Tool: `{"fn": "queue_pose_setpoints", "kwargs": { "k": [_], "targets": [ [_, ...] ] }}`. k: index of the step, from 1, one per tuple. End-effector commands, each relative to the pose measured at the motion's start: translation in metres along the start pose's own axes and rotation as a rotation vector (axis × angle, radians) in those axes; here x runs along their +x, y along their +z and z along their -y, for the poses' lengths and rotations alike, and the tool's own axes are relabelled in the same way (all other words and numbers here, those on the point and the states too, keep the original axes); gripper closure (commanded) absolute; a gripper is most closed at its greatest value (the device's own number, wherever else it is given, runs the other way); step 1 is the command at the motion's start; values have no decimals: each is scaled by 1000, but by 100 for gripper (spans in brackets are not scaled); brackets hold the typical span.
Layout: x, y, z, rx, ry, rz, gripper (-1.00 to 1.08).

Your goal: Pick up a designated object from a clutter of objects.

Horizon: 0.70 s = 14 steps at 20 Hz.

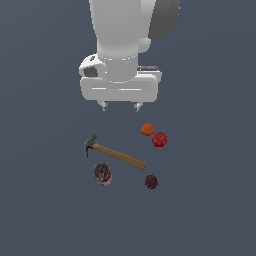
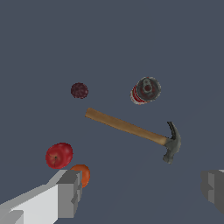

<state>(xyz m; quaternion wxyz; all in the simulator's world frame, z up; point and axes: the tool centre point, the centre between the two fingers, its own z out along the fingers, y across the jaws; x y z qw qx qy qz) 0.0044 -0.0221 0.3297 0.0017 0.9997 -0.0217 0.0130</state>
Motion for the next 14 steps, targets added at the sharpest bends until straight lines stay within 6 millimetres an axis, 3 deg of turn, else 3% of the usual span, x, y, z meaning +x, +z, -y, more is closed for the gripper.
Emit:
{"fn": "queue_pose_setpoints", "kwargs": {
  "k": [1, 9, 14],
  "targets": [
    [0, 0, 0, 0, 0, 0, -92],
    [-5, -6, -29, -21, 32, 1, -92],
    [-5, -7, -30, -22, 34, 1, -92]
  ]
}}
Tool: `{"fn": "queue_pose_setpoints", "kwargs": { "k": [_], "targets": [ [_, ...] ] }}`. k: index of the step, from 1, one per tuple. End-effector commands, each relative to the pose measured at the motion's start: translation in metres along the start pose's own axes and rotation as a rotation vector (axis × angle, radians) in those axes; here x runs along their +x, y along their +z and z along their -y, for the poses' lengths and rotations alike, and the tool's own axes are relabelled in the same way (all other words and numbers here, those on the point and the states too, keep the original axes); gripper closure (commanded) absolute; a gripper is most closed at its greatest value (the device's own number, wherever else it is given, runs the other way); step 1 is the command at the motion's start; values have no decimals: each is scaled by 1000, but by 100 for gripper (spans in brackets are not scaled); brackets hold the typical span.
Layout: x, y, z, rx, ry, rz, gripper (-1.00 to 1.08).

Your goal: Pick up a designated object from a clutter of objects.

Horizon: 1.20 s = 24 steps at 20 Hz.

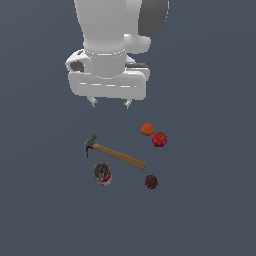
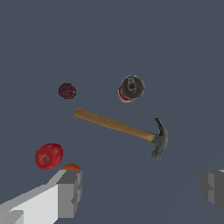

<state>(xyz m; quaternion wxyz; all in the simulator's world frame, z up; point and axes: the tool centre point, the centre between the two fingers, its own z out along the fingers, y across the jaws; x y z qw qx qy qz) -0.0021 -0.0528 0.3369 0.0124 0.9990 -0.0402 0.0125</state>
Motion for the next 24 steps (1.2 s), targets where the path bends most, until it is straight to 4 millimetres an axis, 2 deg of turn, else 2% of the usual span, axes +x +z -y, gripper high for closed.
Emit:
{"fn": "queue_pose_setpoints", "kwargs": {
  "k": [1, 12, 24],
  "targets": [
    [1, 1, 1, -1, -8, 1, -92],
    [21, 22, 14, -19, -168, 6, -92],
    [63, 79, 51, -39, -546, 22, -92]
  ]
}}
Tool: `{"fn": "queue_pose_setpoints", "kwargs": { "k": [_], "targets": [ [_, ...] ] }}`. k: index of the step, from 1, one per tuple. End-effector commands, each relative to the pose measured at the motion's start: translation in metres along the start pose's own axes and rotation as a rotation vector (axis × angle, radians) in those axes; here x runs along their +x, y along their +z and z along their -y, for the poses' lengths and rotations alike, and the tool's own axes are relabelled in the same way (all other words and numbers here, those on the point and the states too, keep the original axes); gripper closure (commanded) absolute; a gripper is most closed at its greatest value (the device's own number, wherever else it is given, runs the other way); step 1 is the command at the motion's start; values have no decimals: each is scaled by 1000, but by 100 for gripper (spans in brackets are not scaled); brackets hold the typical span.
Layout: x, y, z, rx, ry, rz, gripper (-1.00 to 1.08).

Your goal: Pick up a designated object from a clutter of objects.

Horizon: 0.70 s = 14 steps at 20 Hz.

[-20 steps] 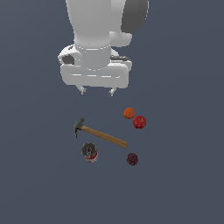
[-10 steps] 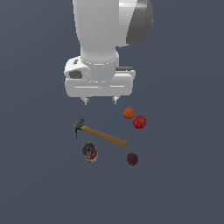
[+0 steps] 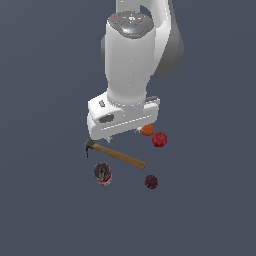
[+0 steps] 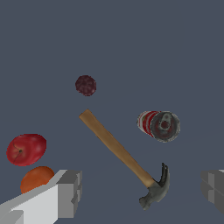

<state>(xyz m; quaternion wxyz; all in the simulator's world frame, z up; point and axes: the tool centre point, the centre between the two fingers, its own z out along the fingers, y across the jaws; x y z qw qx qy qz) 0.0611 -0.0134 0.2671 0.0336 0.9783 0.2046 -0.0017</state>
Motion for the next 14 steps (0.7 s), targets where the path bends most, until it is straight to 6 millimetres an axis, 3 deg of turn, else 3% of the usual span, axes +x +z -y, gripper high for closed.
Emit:
{"fn": "queue_pose_setpoints", "kwargs": {
  "k": [1, 14],
  "targets": [
    [12, 13, 4, -2, -87, 2, -92],
    [68, 88, 35, 11, -524, -2, -92]
  ]
}}
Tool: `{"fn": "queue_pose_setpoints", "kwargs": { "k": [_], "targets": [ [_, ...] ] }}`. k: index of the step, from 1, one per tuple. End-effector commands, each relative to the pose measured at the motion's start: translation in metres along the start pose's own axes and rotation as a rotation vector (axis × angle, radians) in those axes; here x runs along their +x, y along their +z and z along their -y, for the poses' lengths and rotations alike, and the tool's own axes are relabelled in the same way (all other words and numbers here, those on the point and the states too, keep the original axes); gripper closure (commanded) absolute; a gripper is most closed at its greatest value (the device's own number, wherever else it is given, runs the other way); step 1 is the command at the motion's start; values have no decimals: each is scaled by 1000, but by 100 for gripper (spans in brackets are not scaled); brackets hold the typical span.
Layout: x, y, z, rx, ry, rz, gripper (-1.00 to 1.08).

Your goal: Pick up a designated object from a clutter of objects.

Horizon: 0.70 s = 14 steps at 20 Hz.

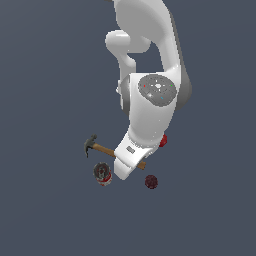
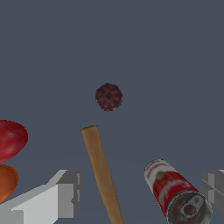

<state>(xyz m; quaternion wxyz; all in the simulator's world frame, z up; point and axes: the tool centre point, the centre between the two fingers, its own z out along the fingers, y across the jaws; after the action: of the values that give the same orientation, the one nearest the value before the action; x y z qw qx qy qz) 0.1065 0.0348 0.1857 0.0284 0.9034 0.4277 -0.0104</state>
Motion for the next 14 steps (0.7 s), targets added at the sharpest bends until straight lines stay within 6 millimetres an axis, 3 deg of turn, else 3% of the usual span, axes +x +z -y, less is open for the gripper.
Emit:
{"fn": "queue_pose_setpoints", "kwargs": {
  "k": [1, 14],
  "targets": [
    [12, 15, 2, 4, -85, -4, -92],
    [61, 84, 17, 24, -444, -39, -92]
  ]
}}
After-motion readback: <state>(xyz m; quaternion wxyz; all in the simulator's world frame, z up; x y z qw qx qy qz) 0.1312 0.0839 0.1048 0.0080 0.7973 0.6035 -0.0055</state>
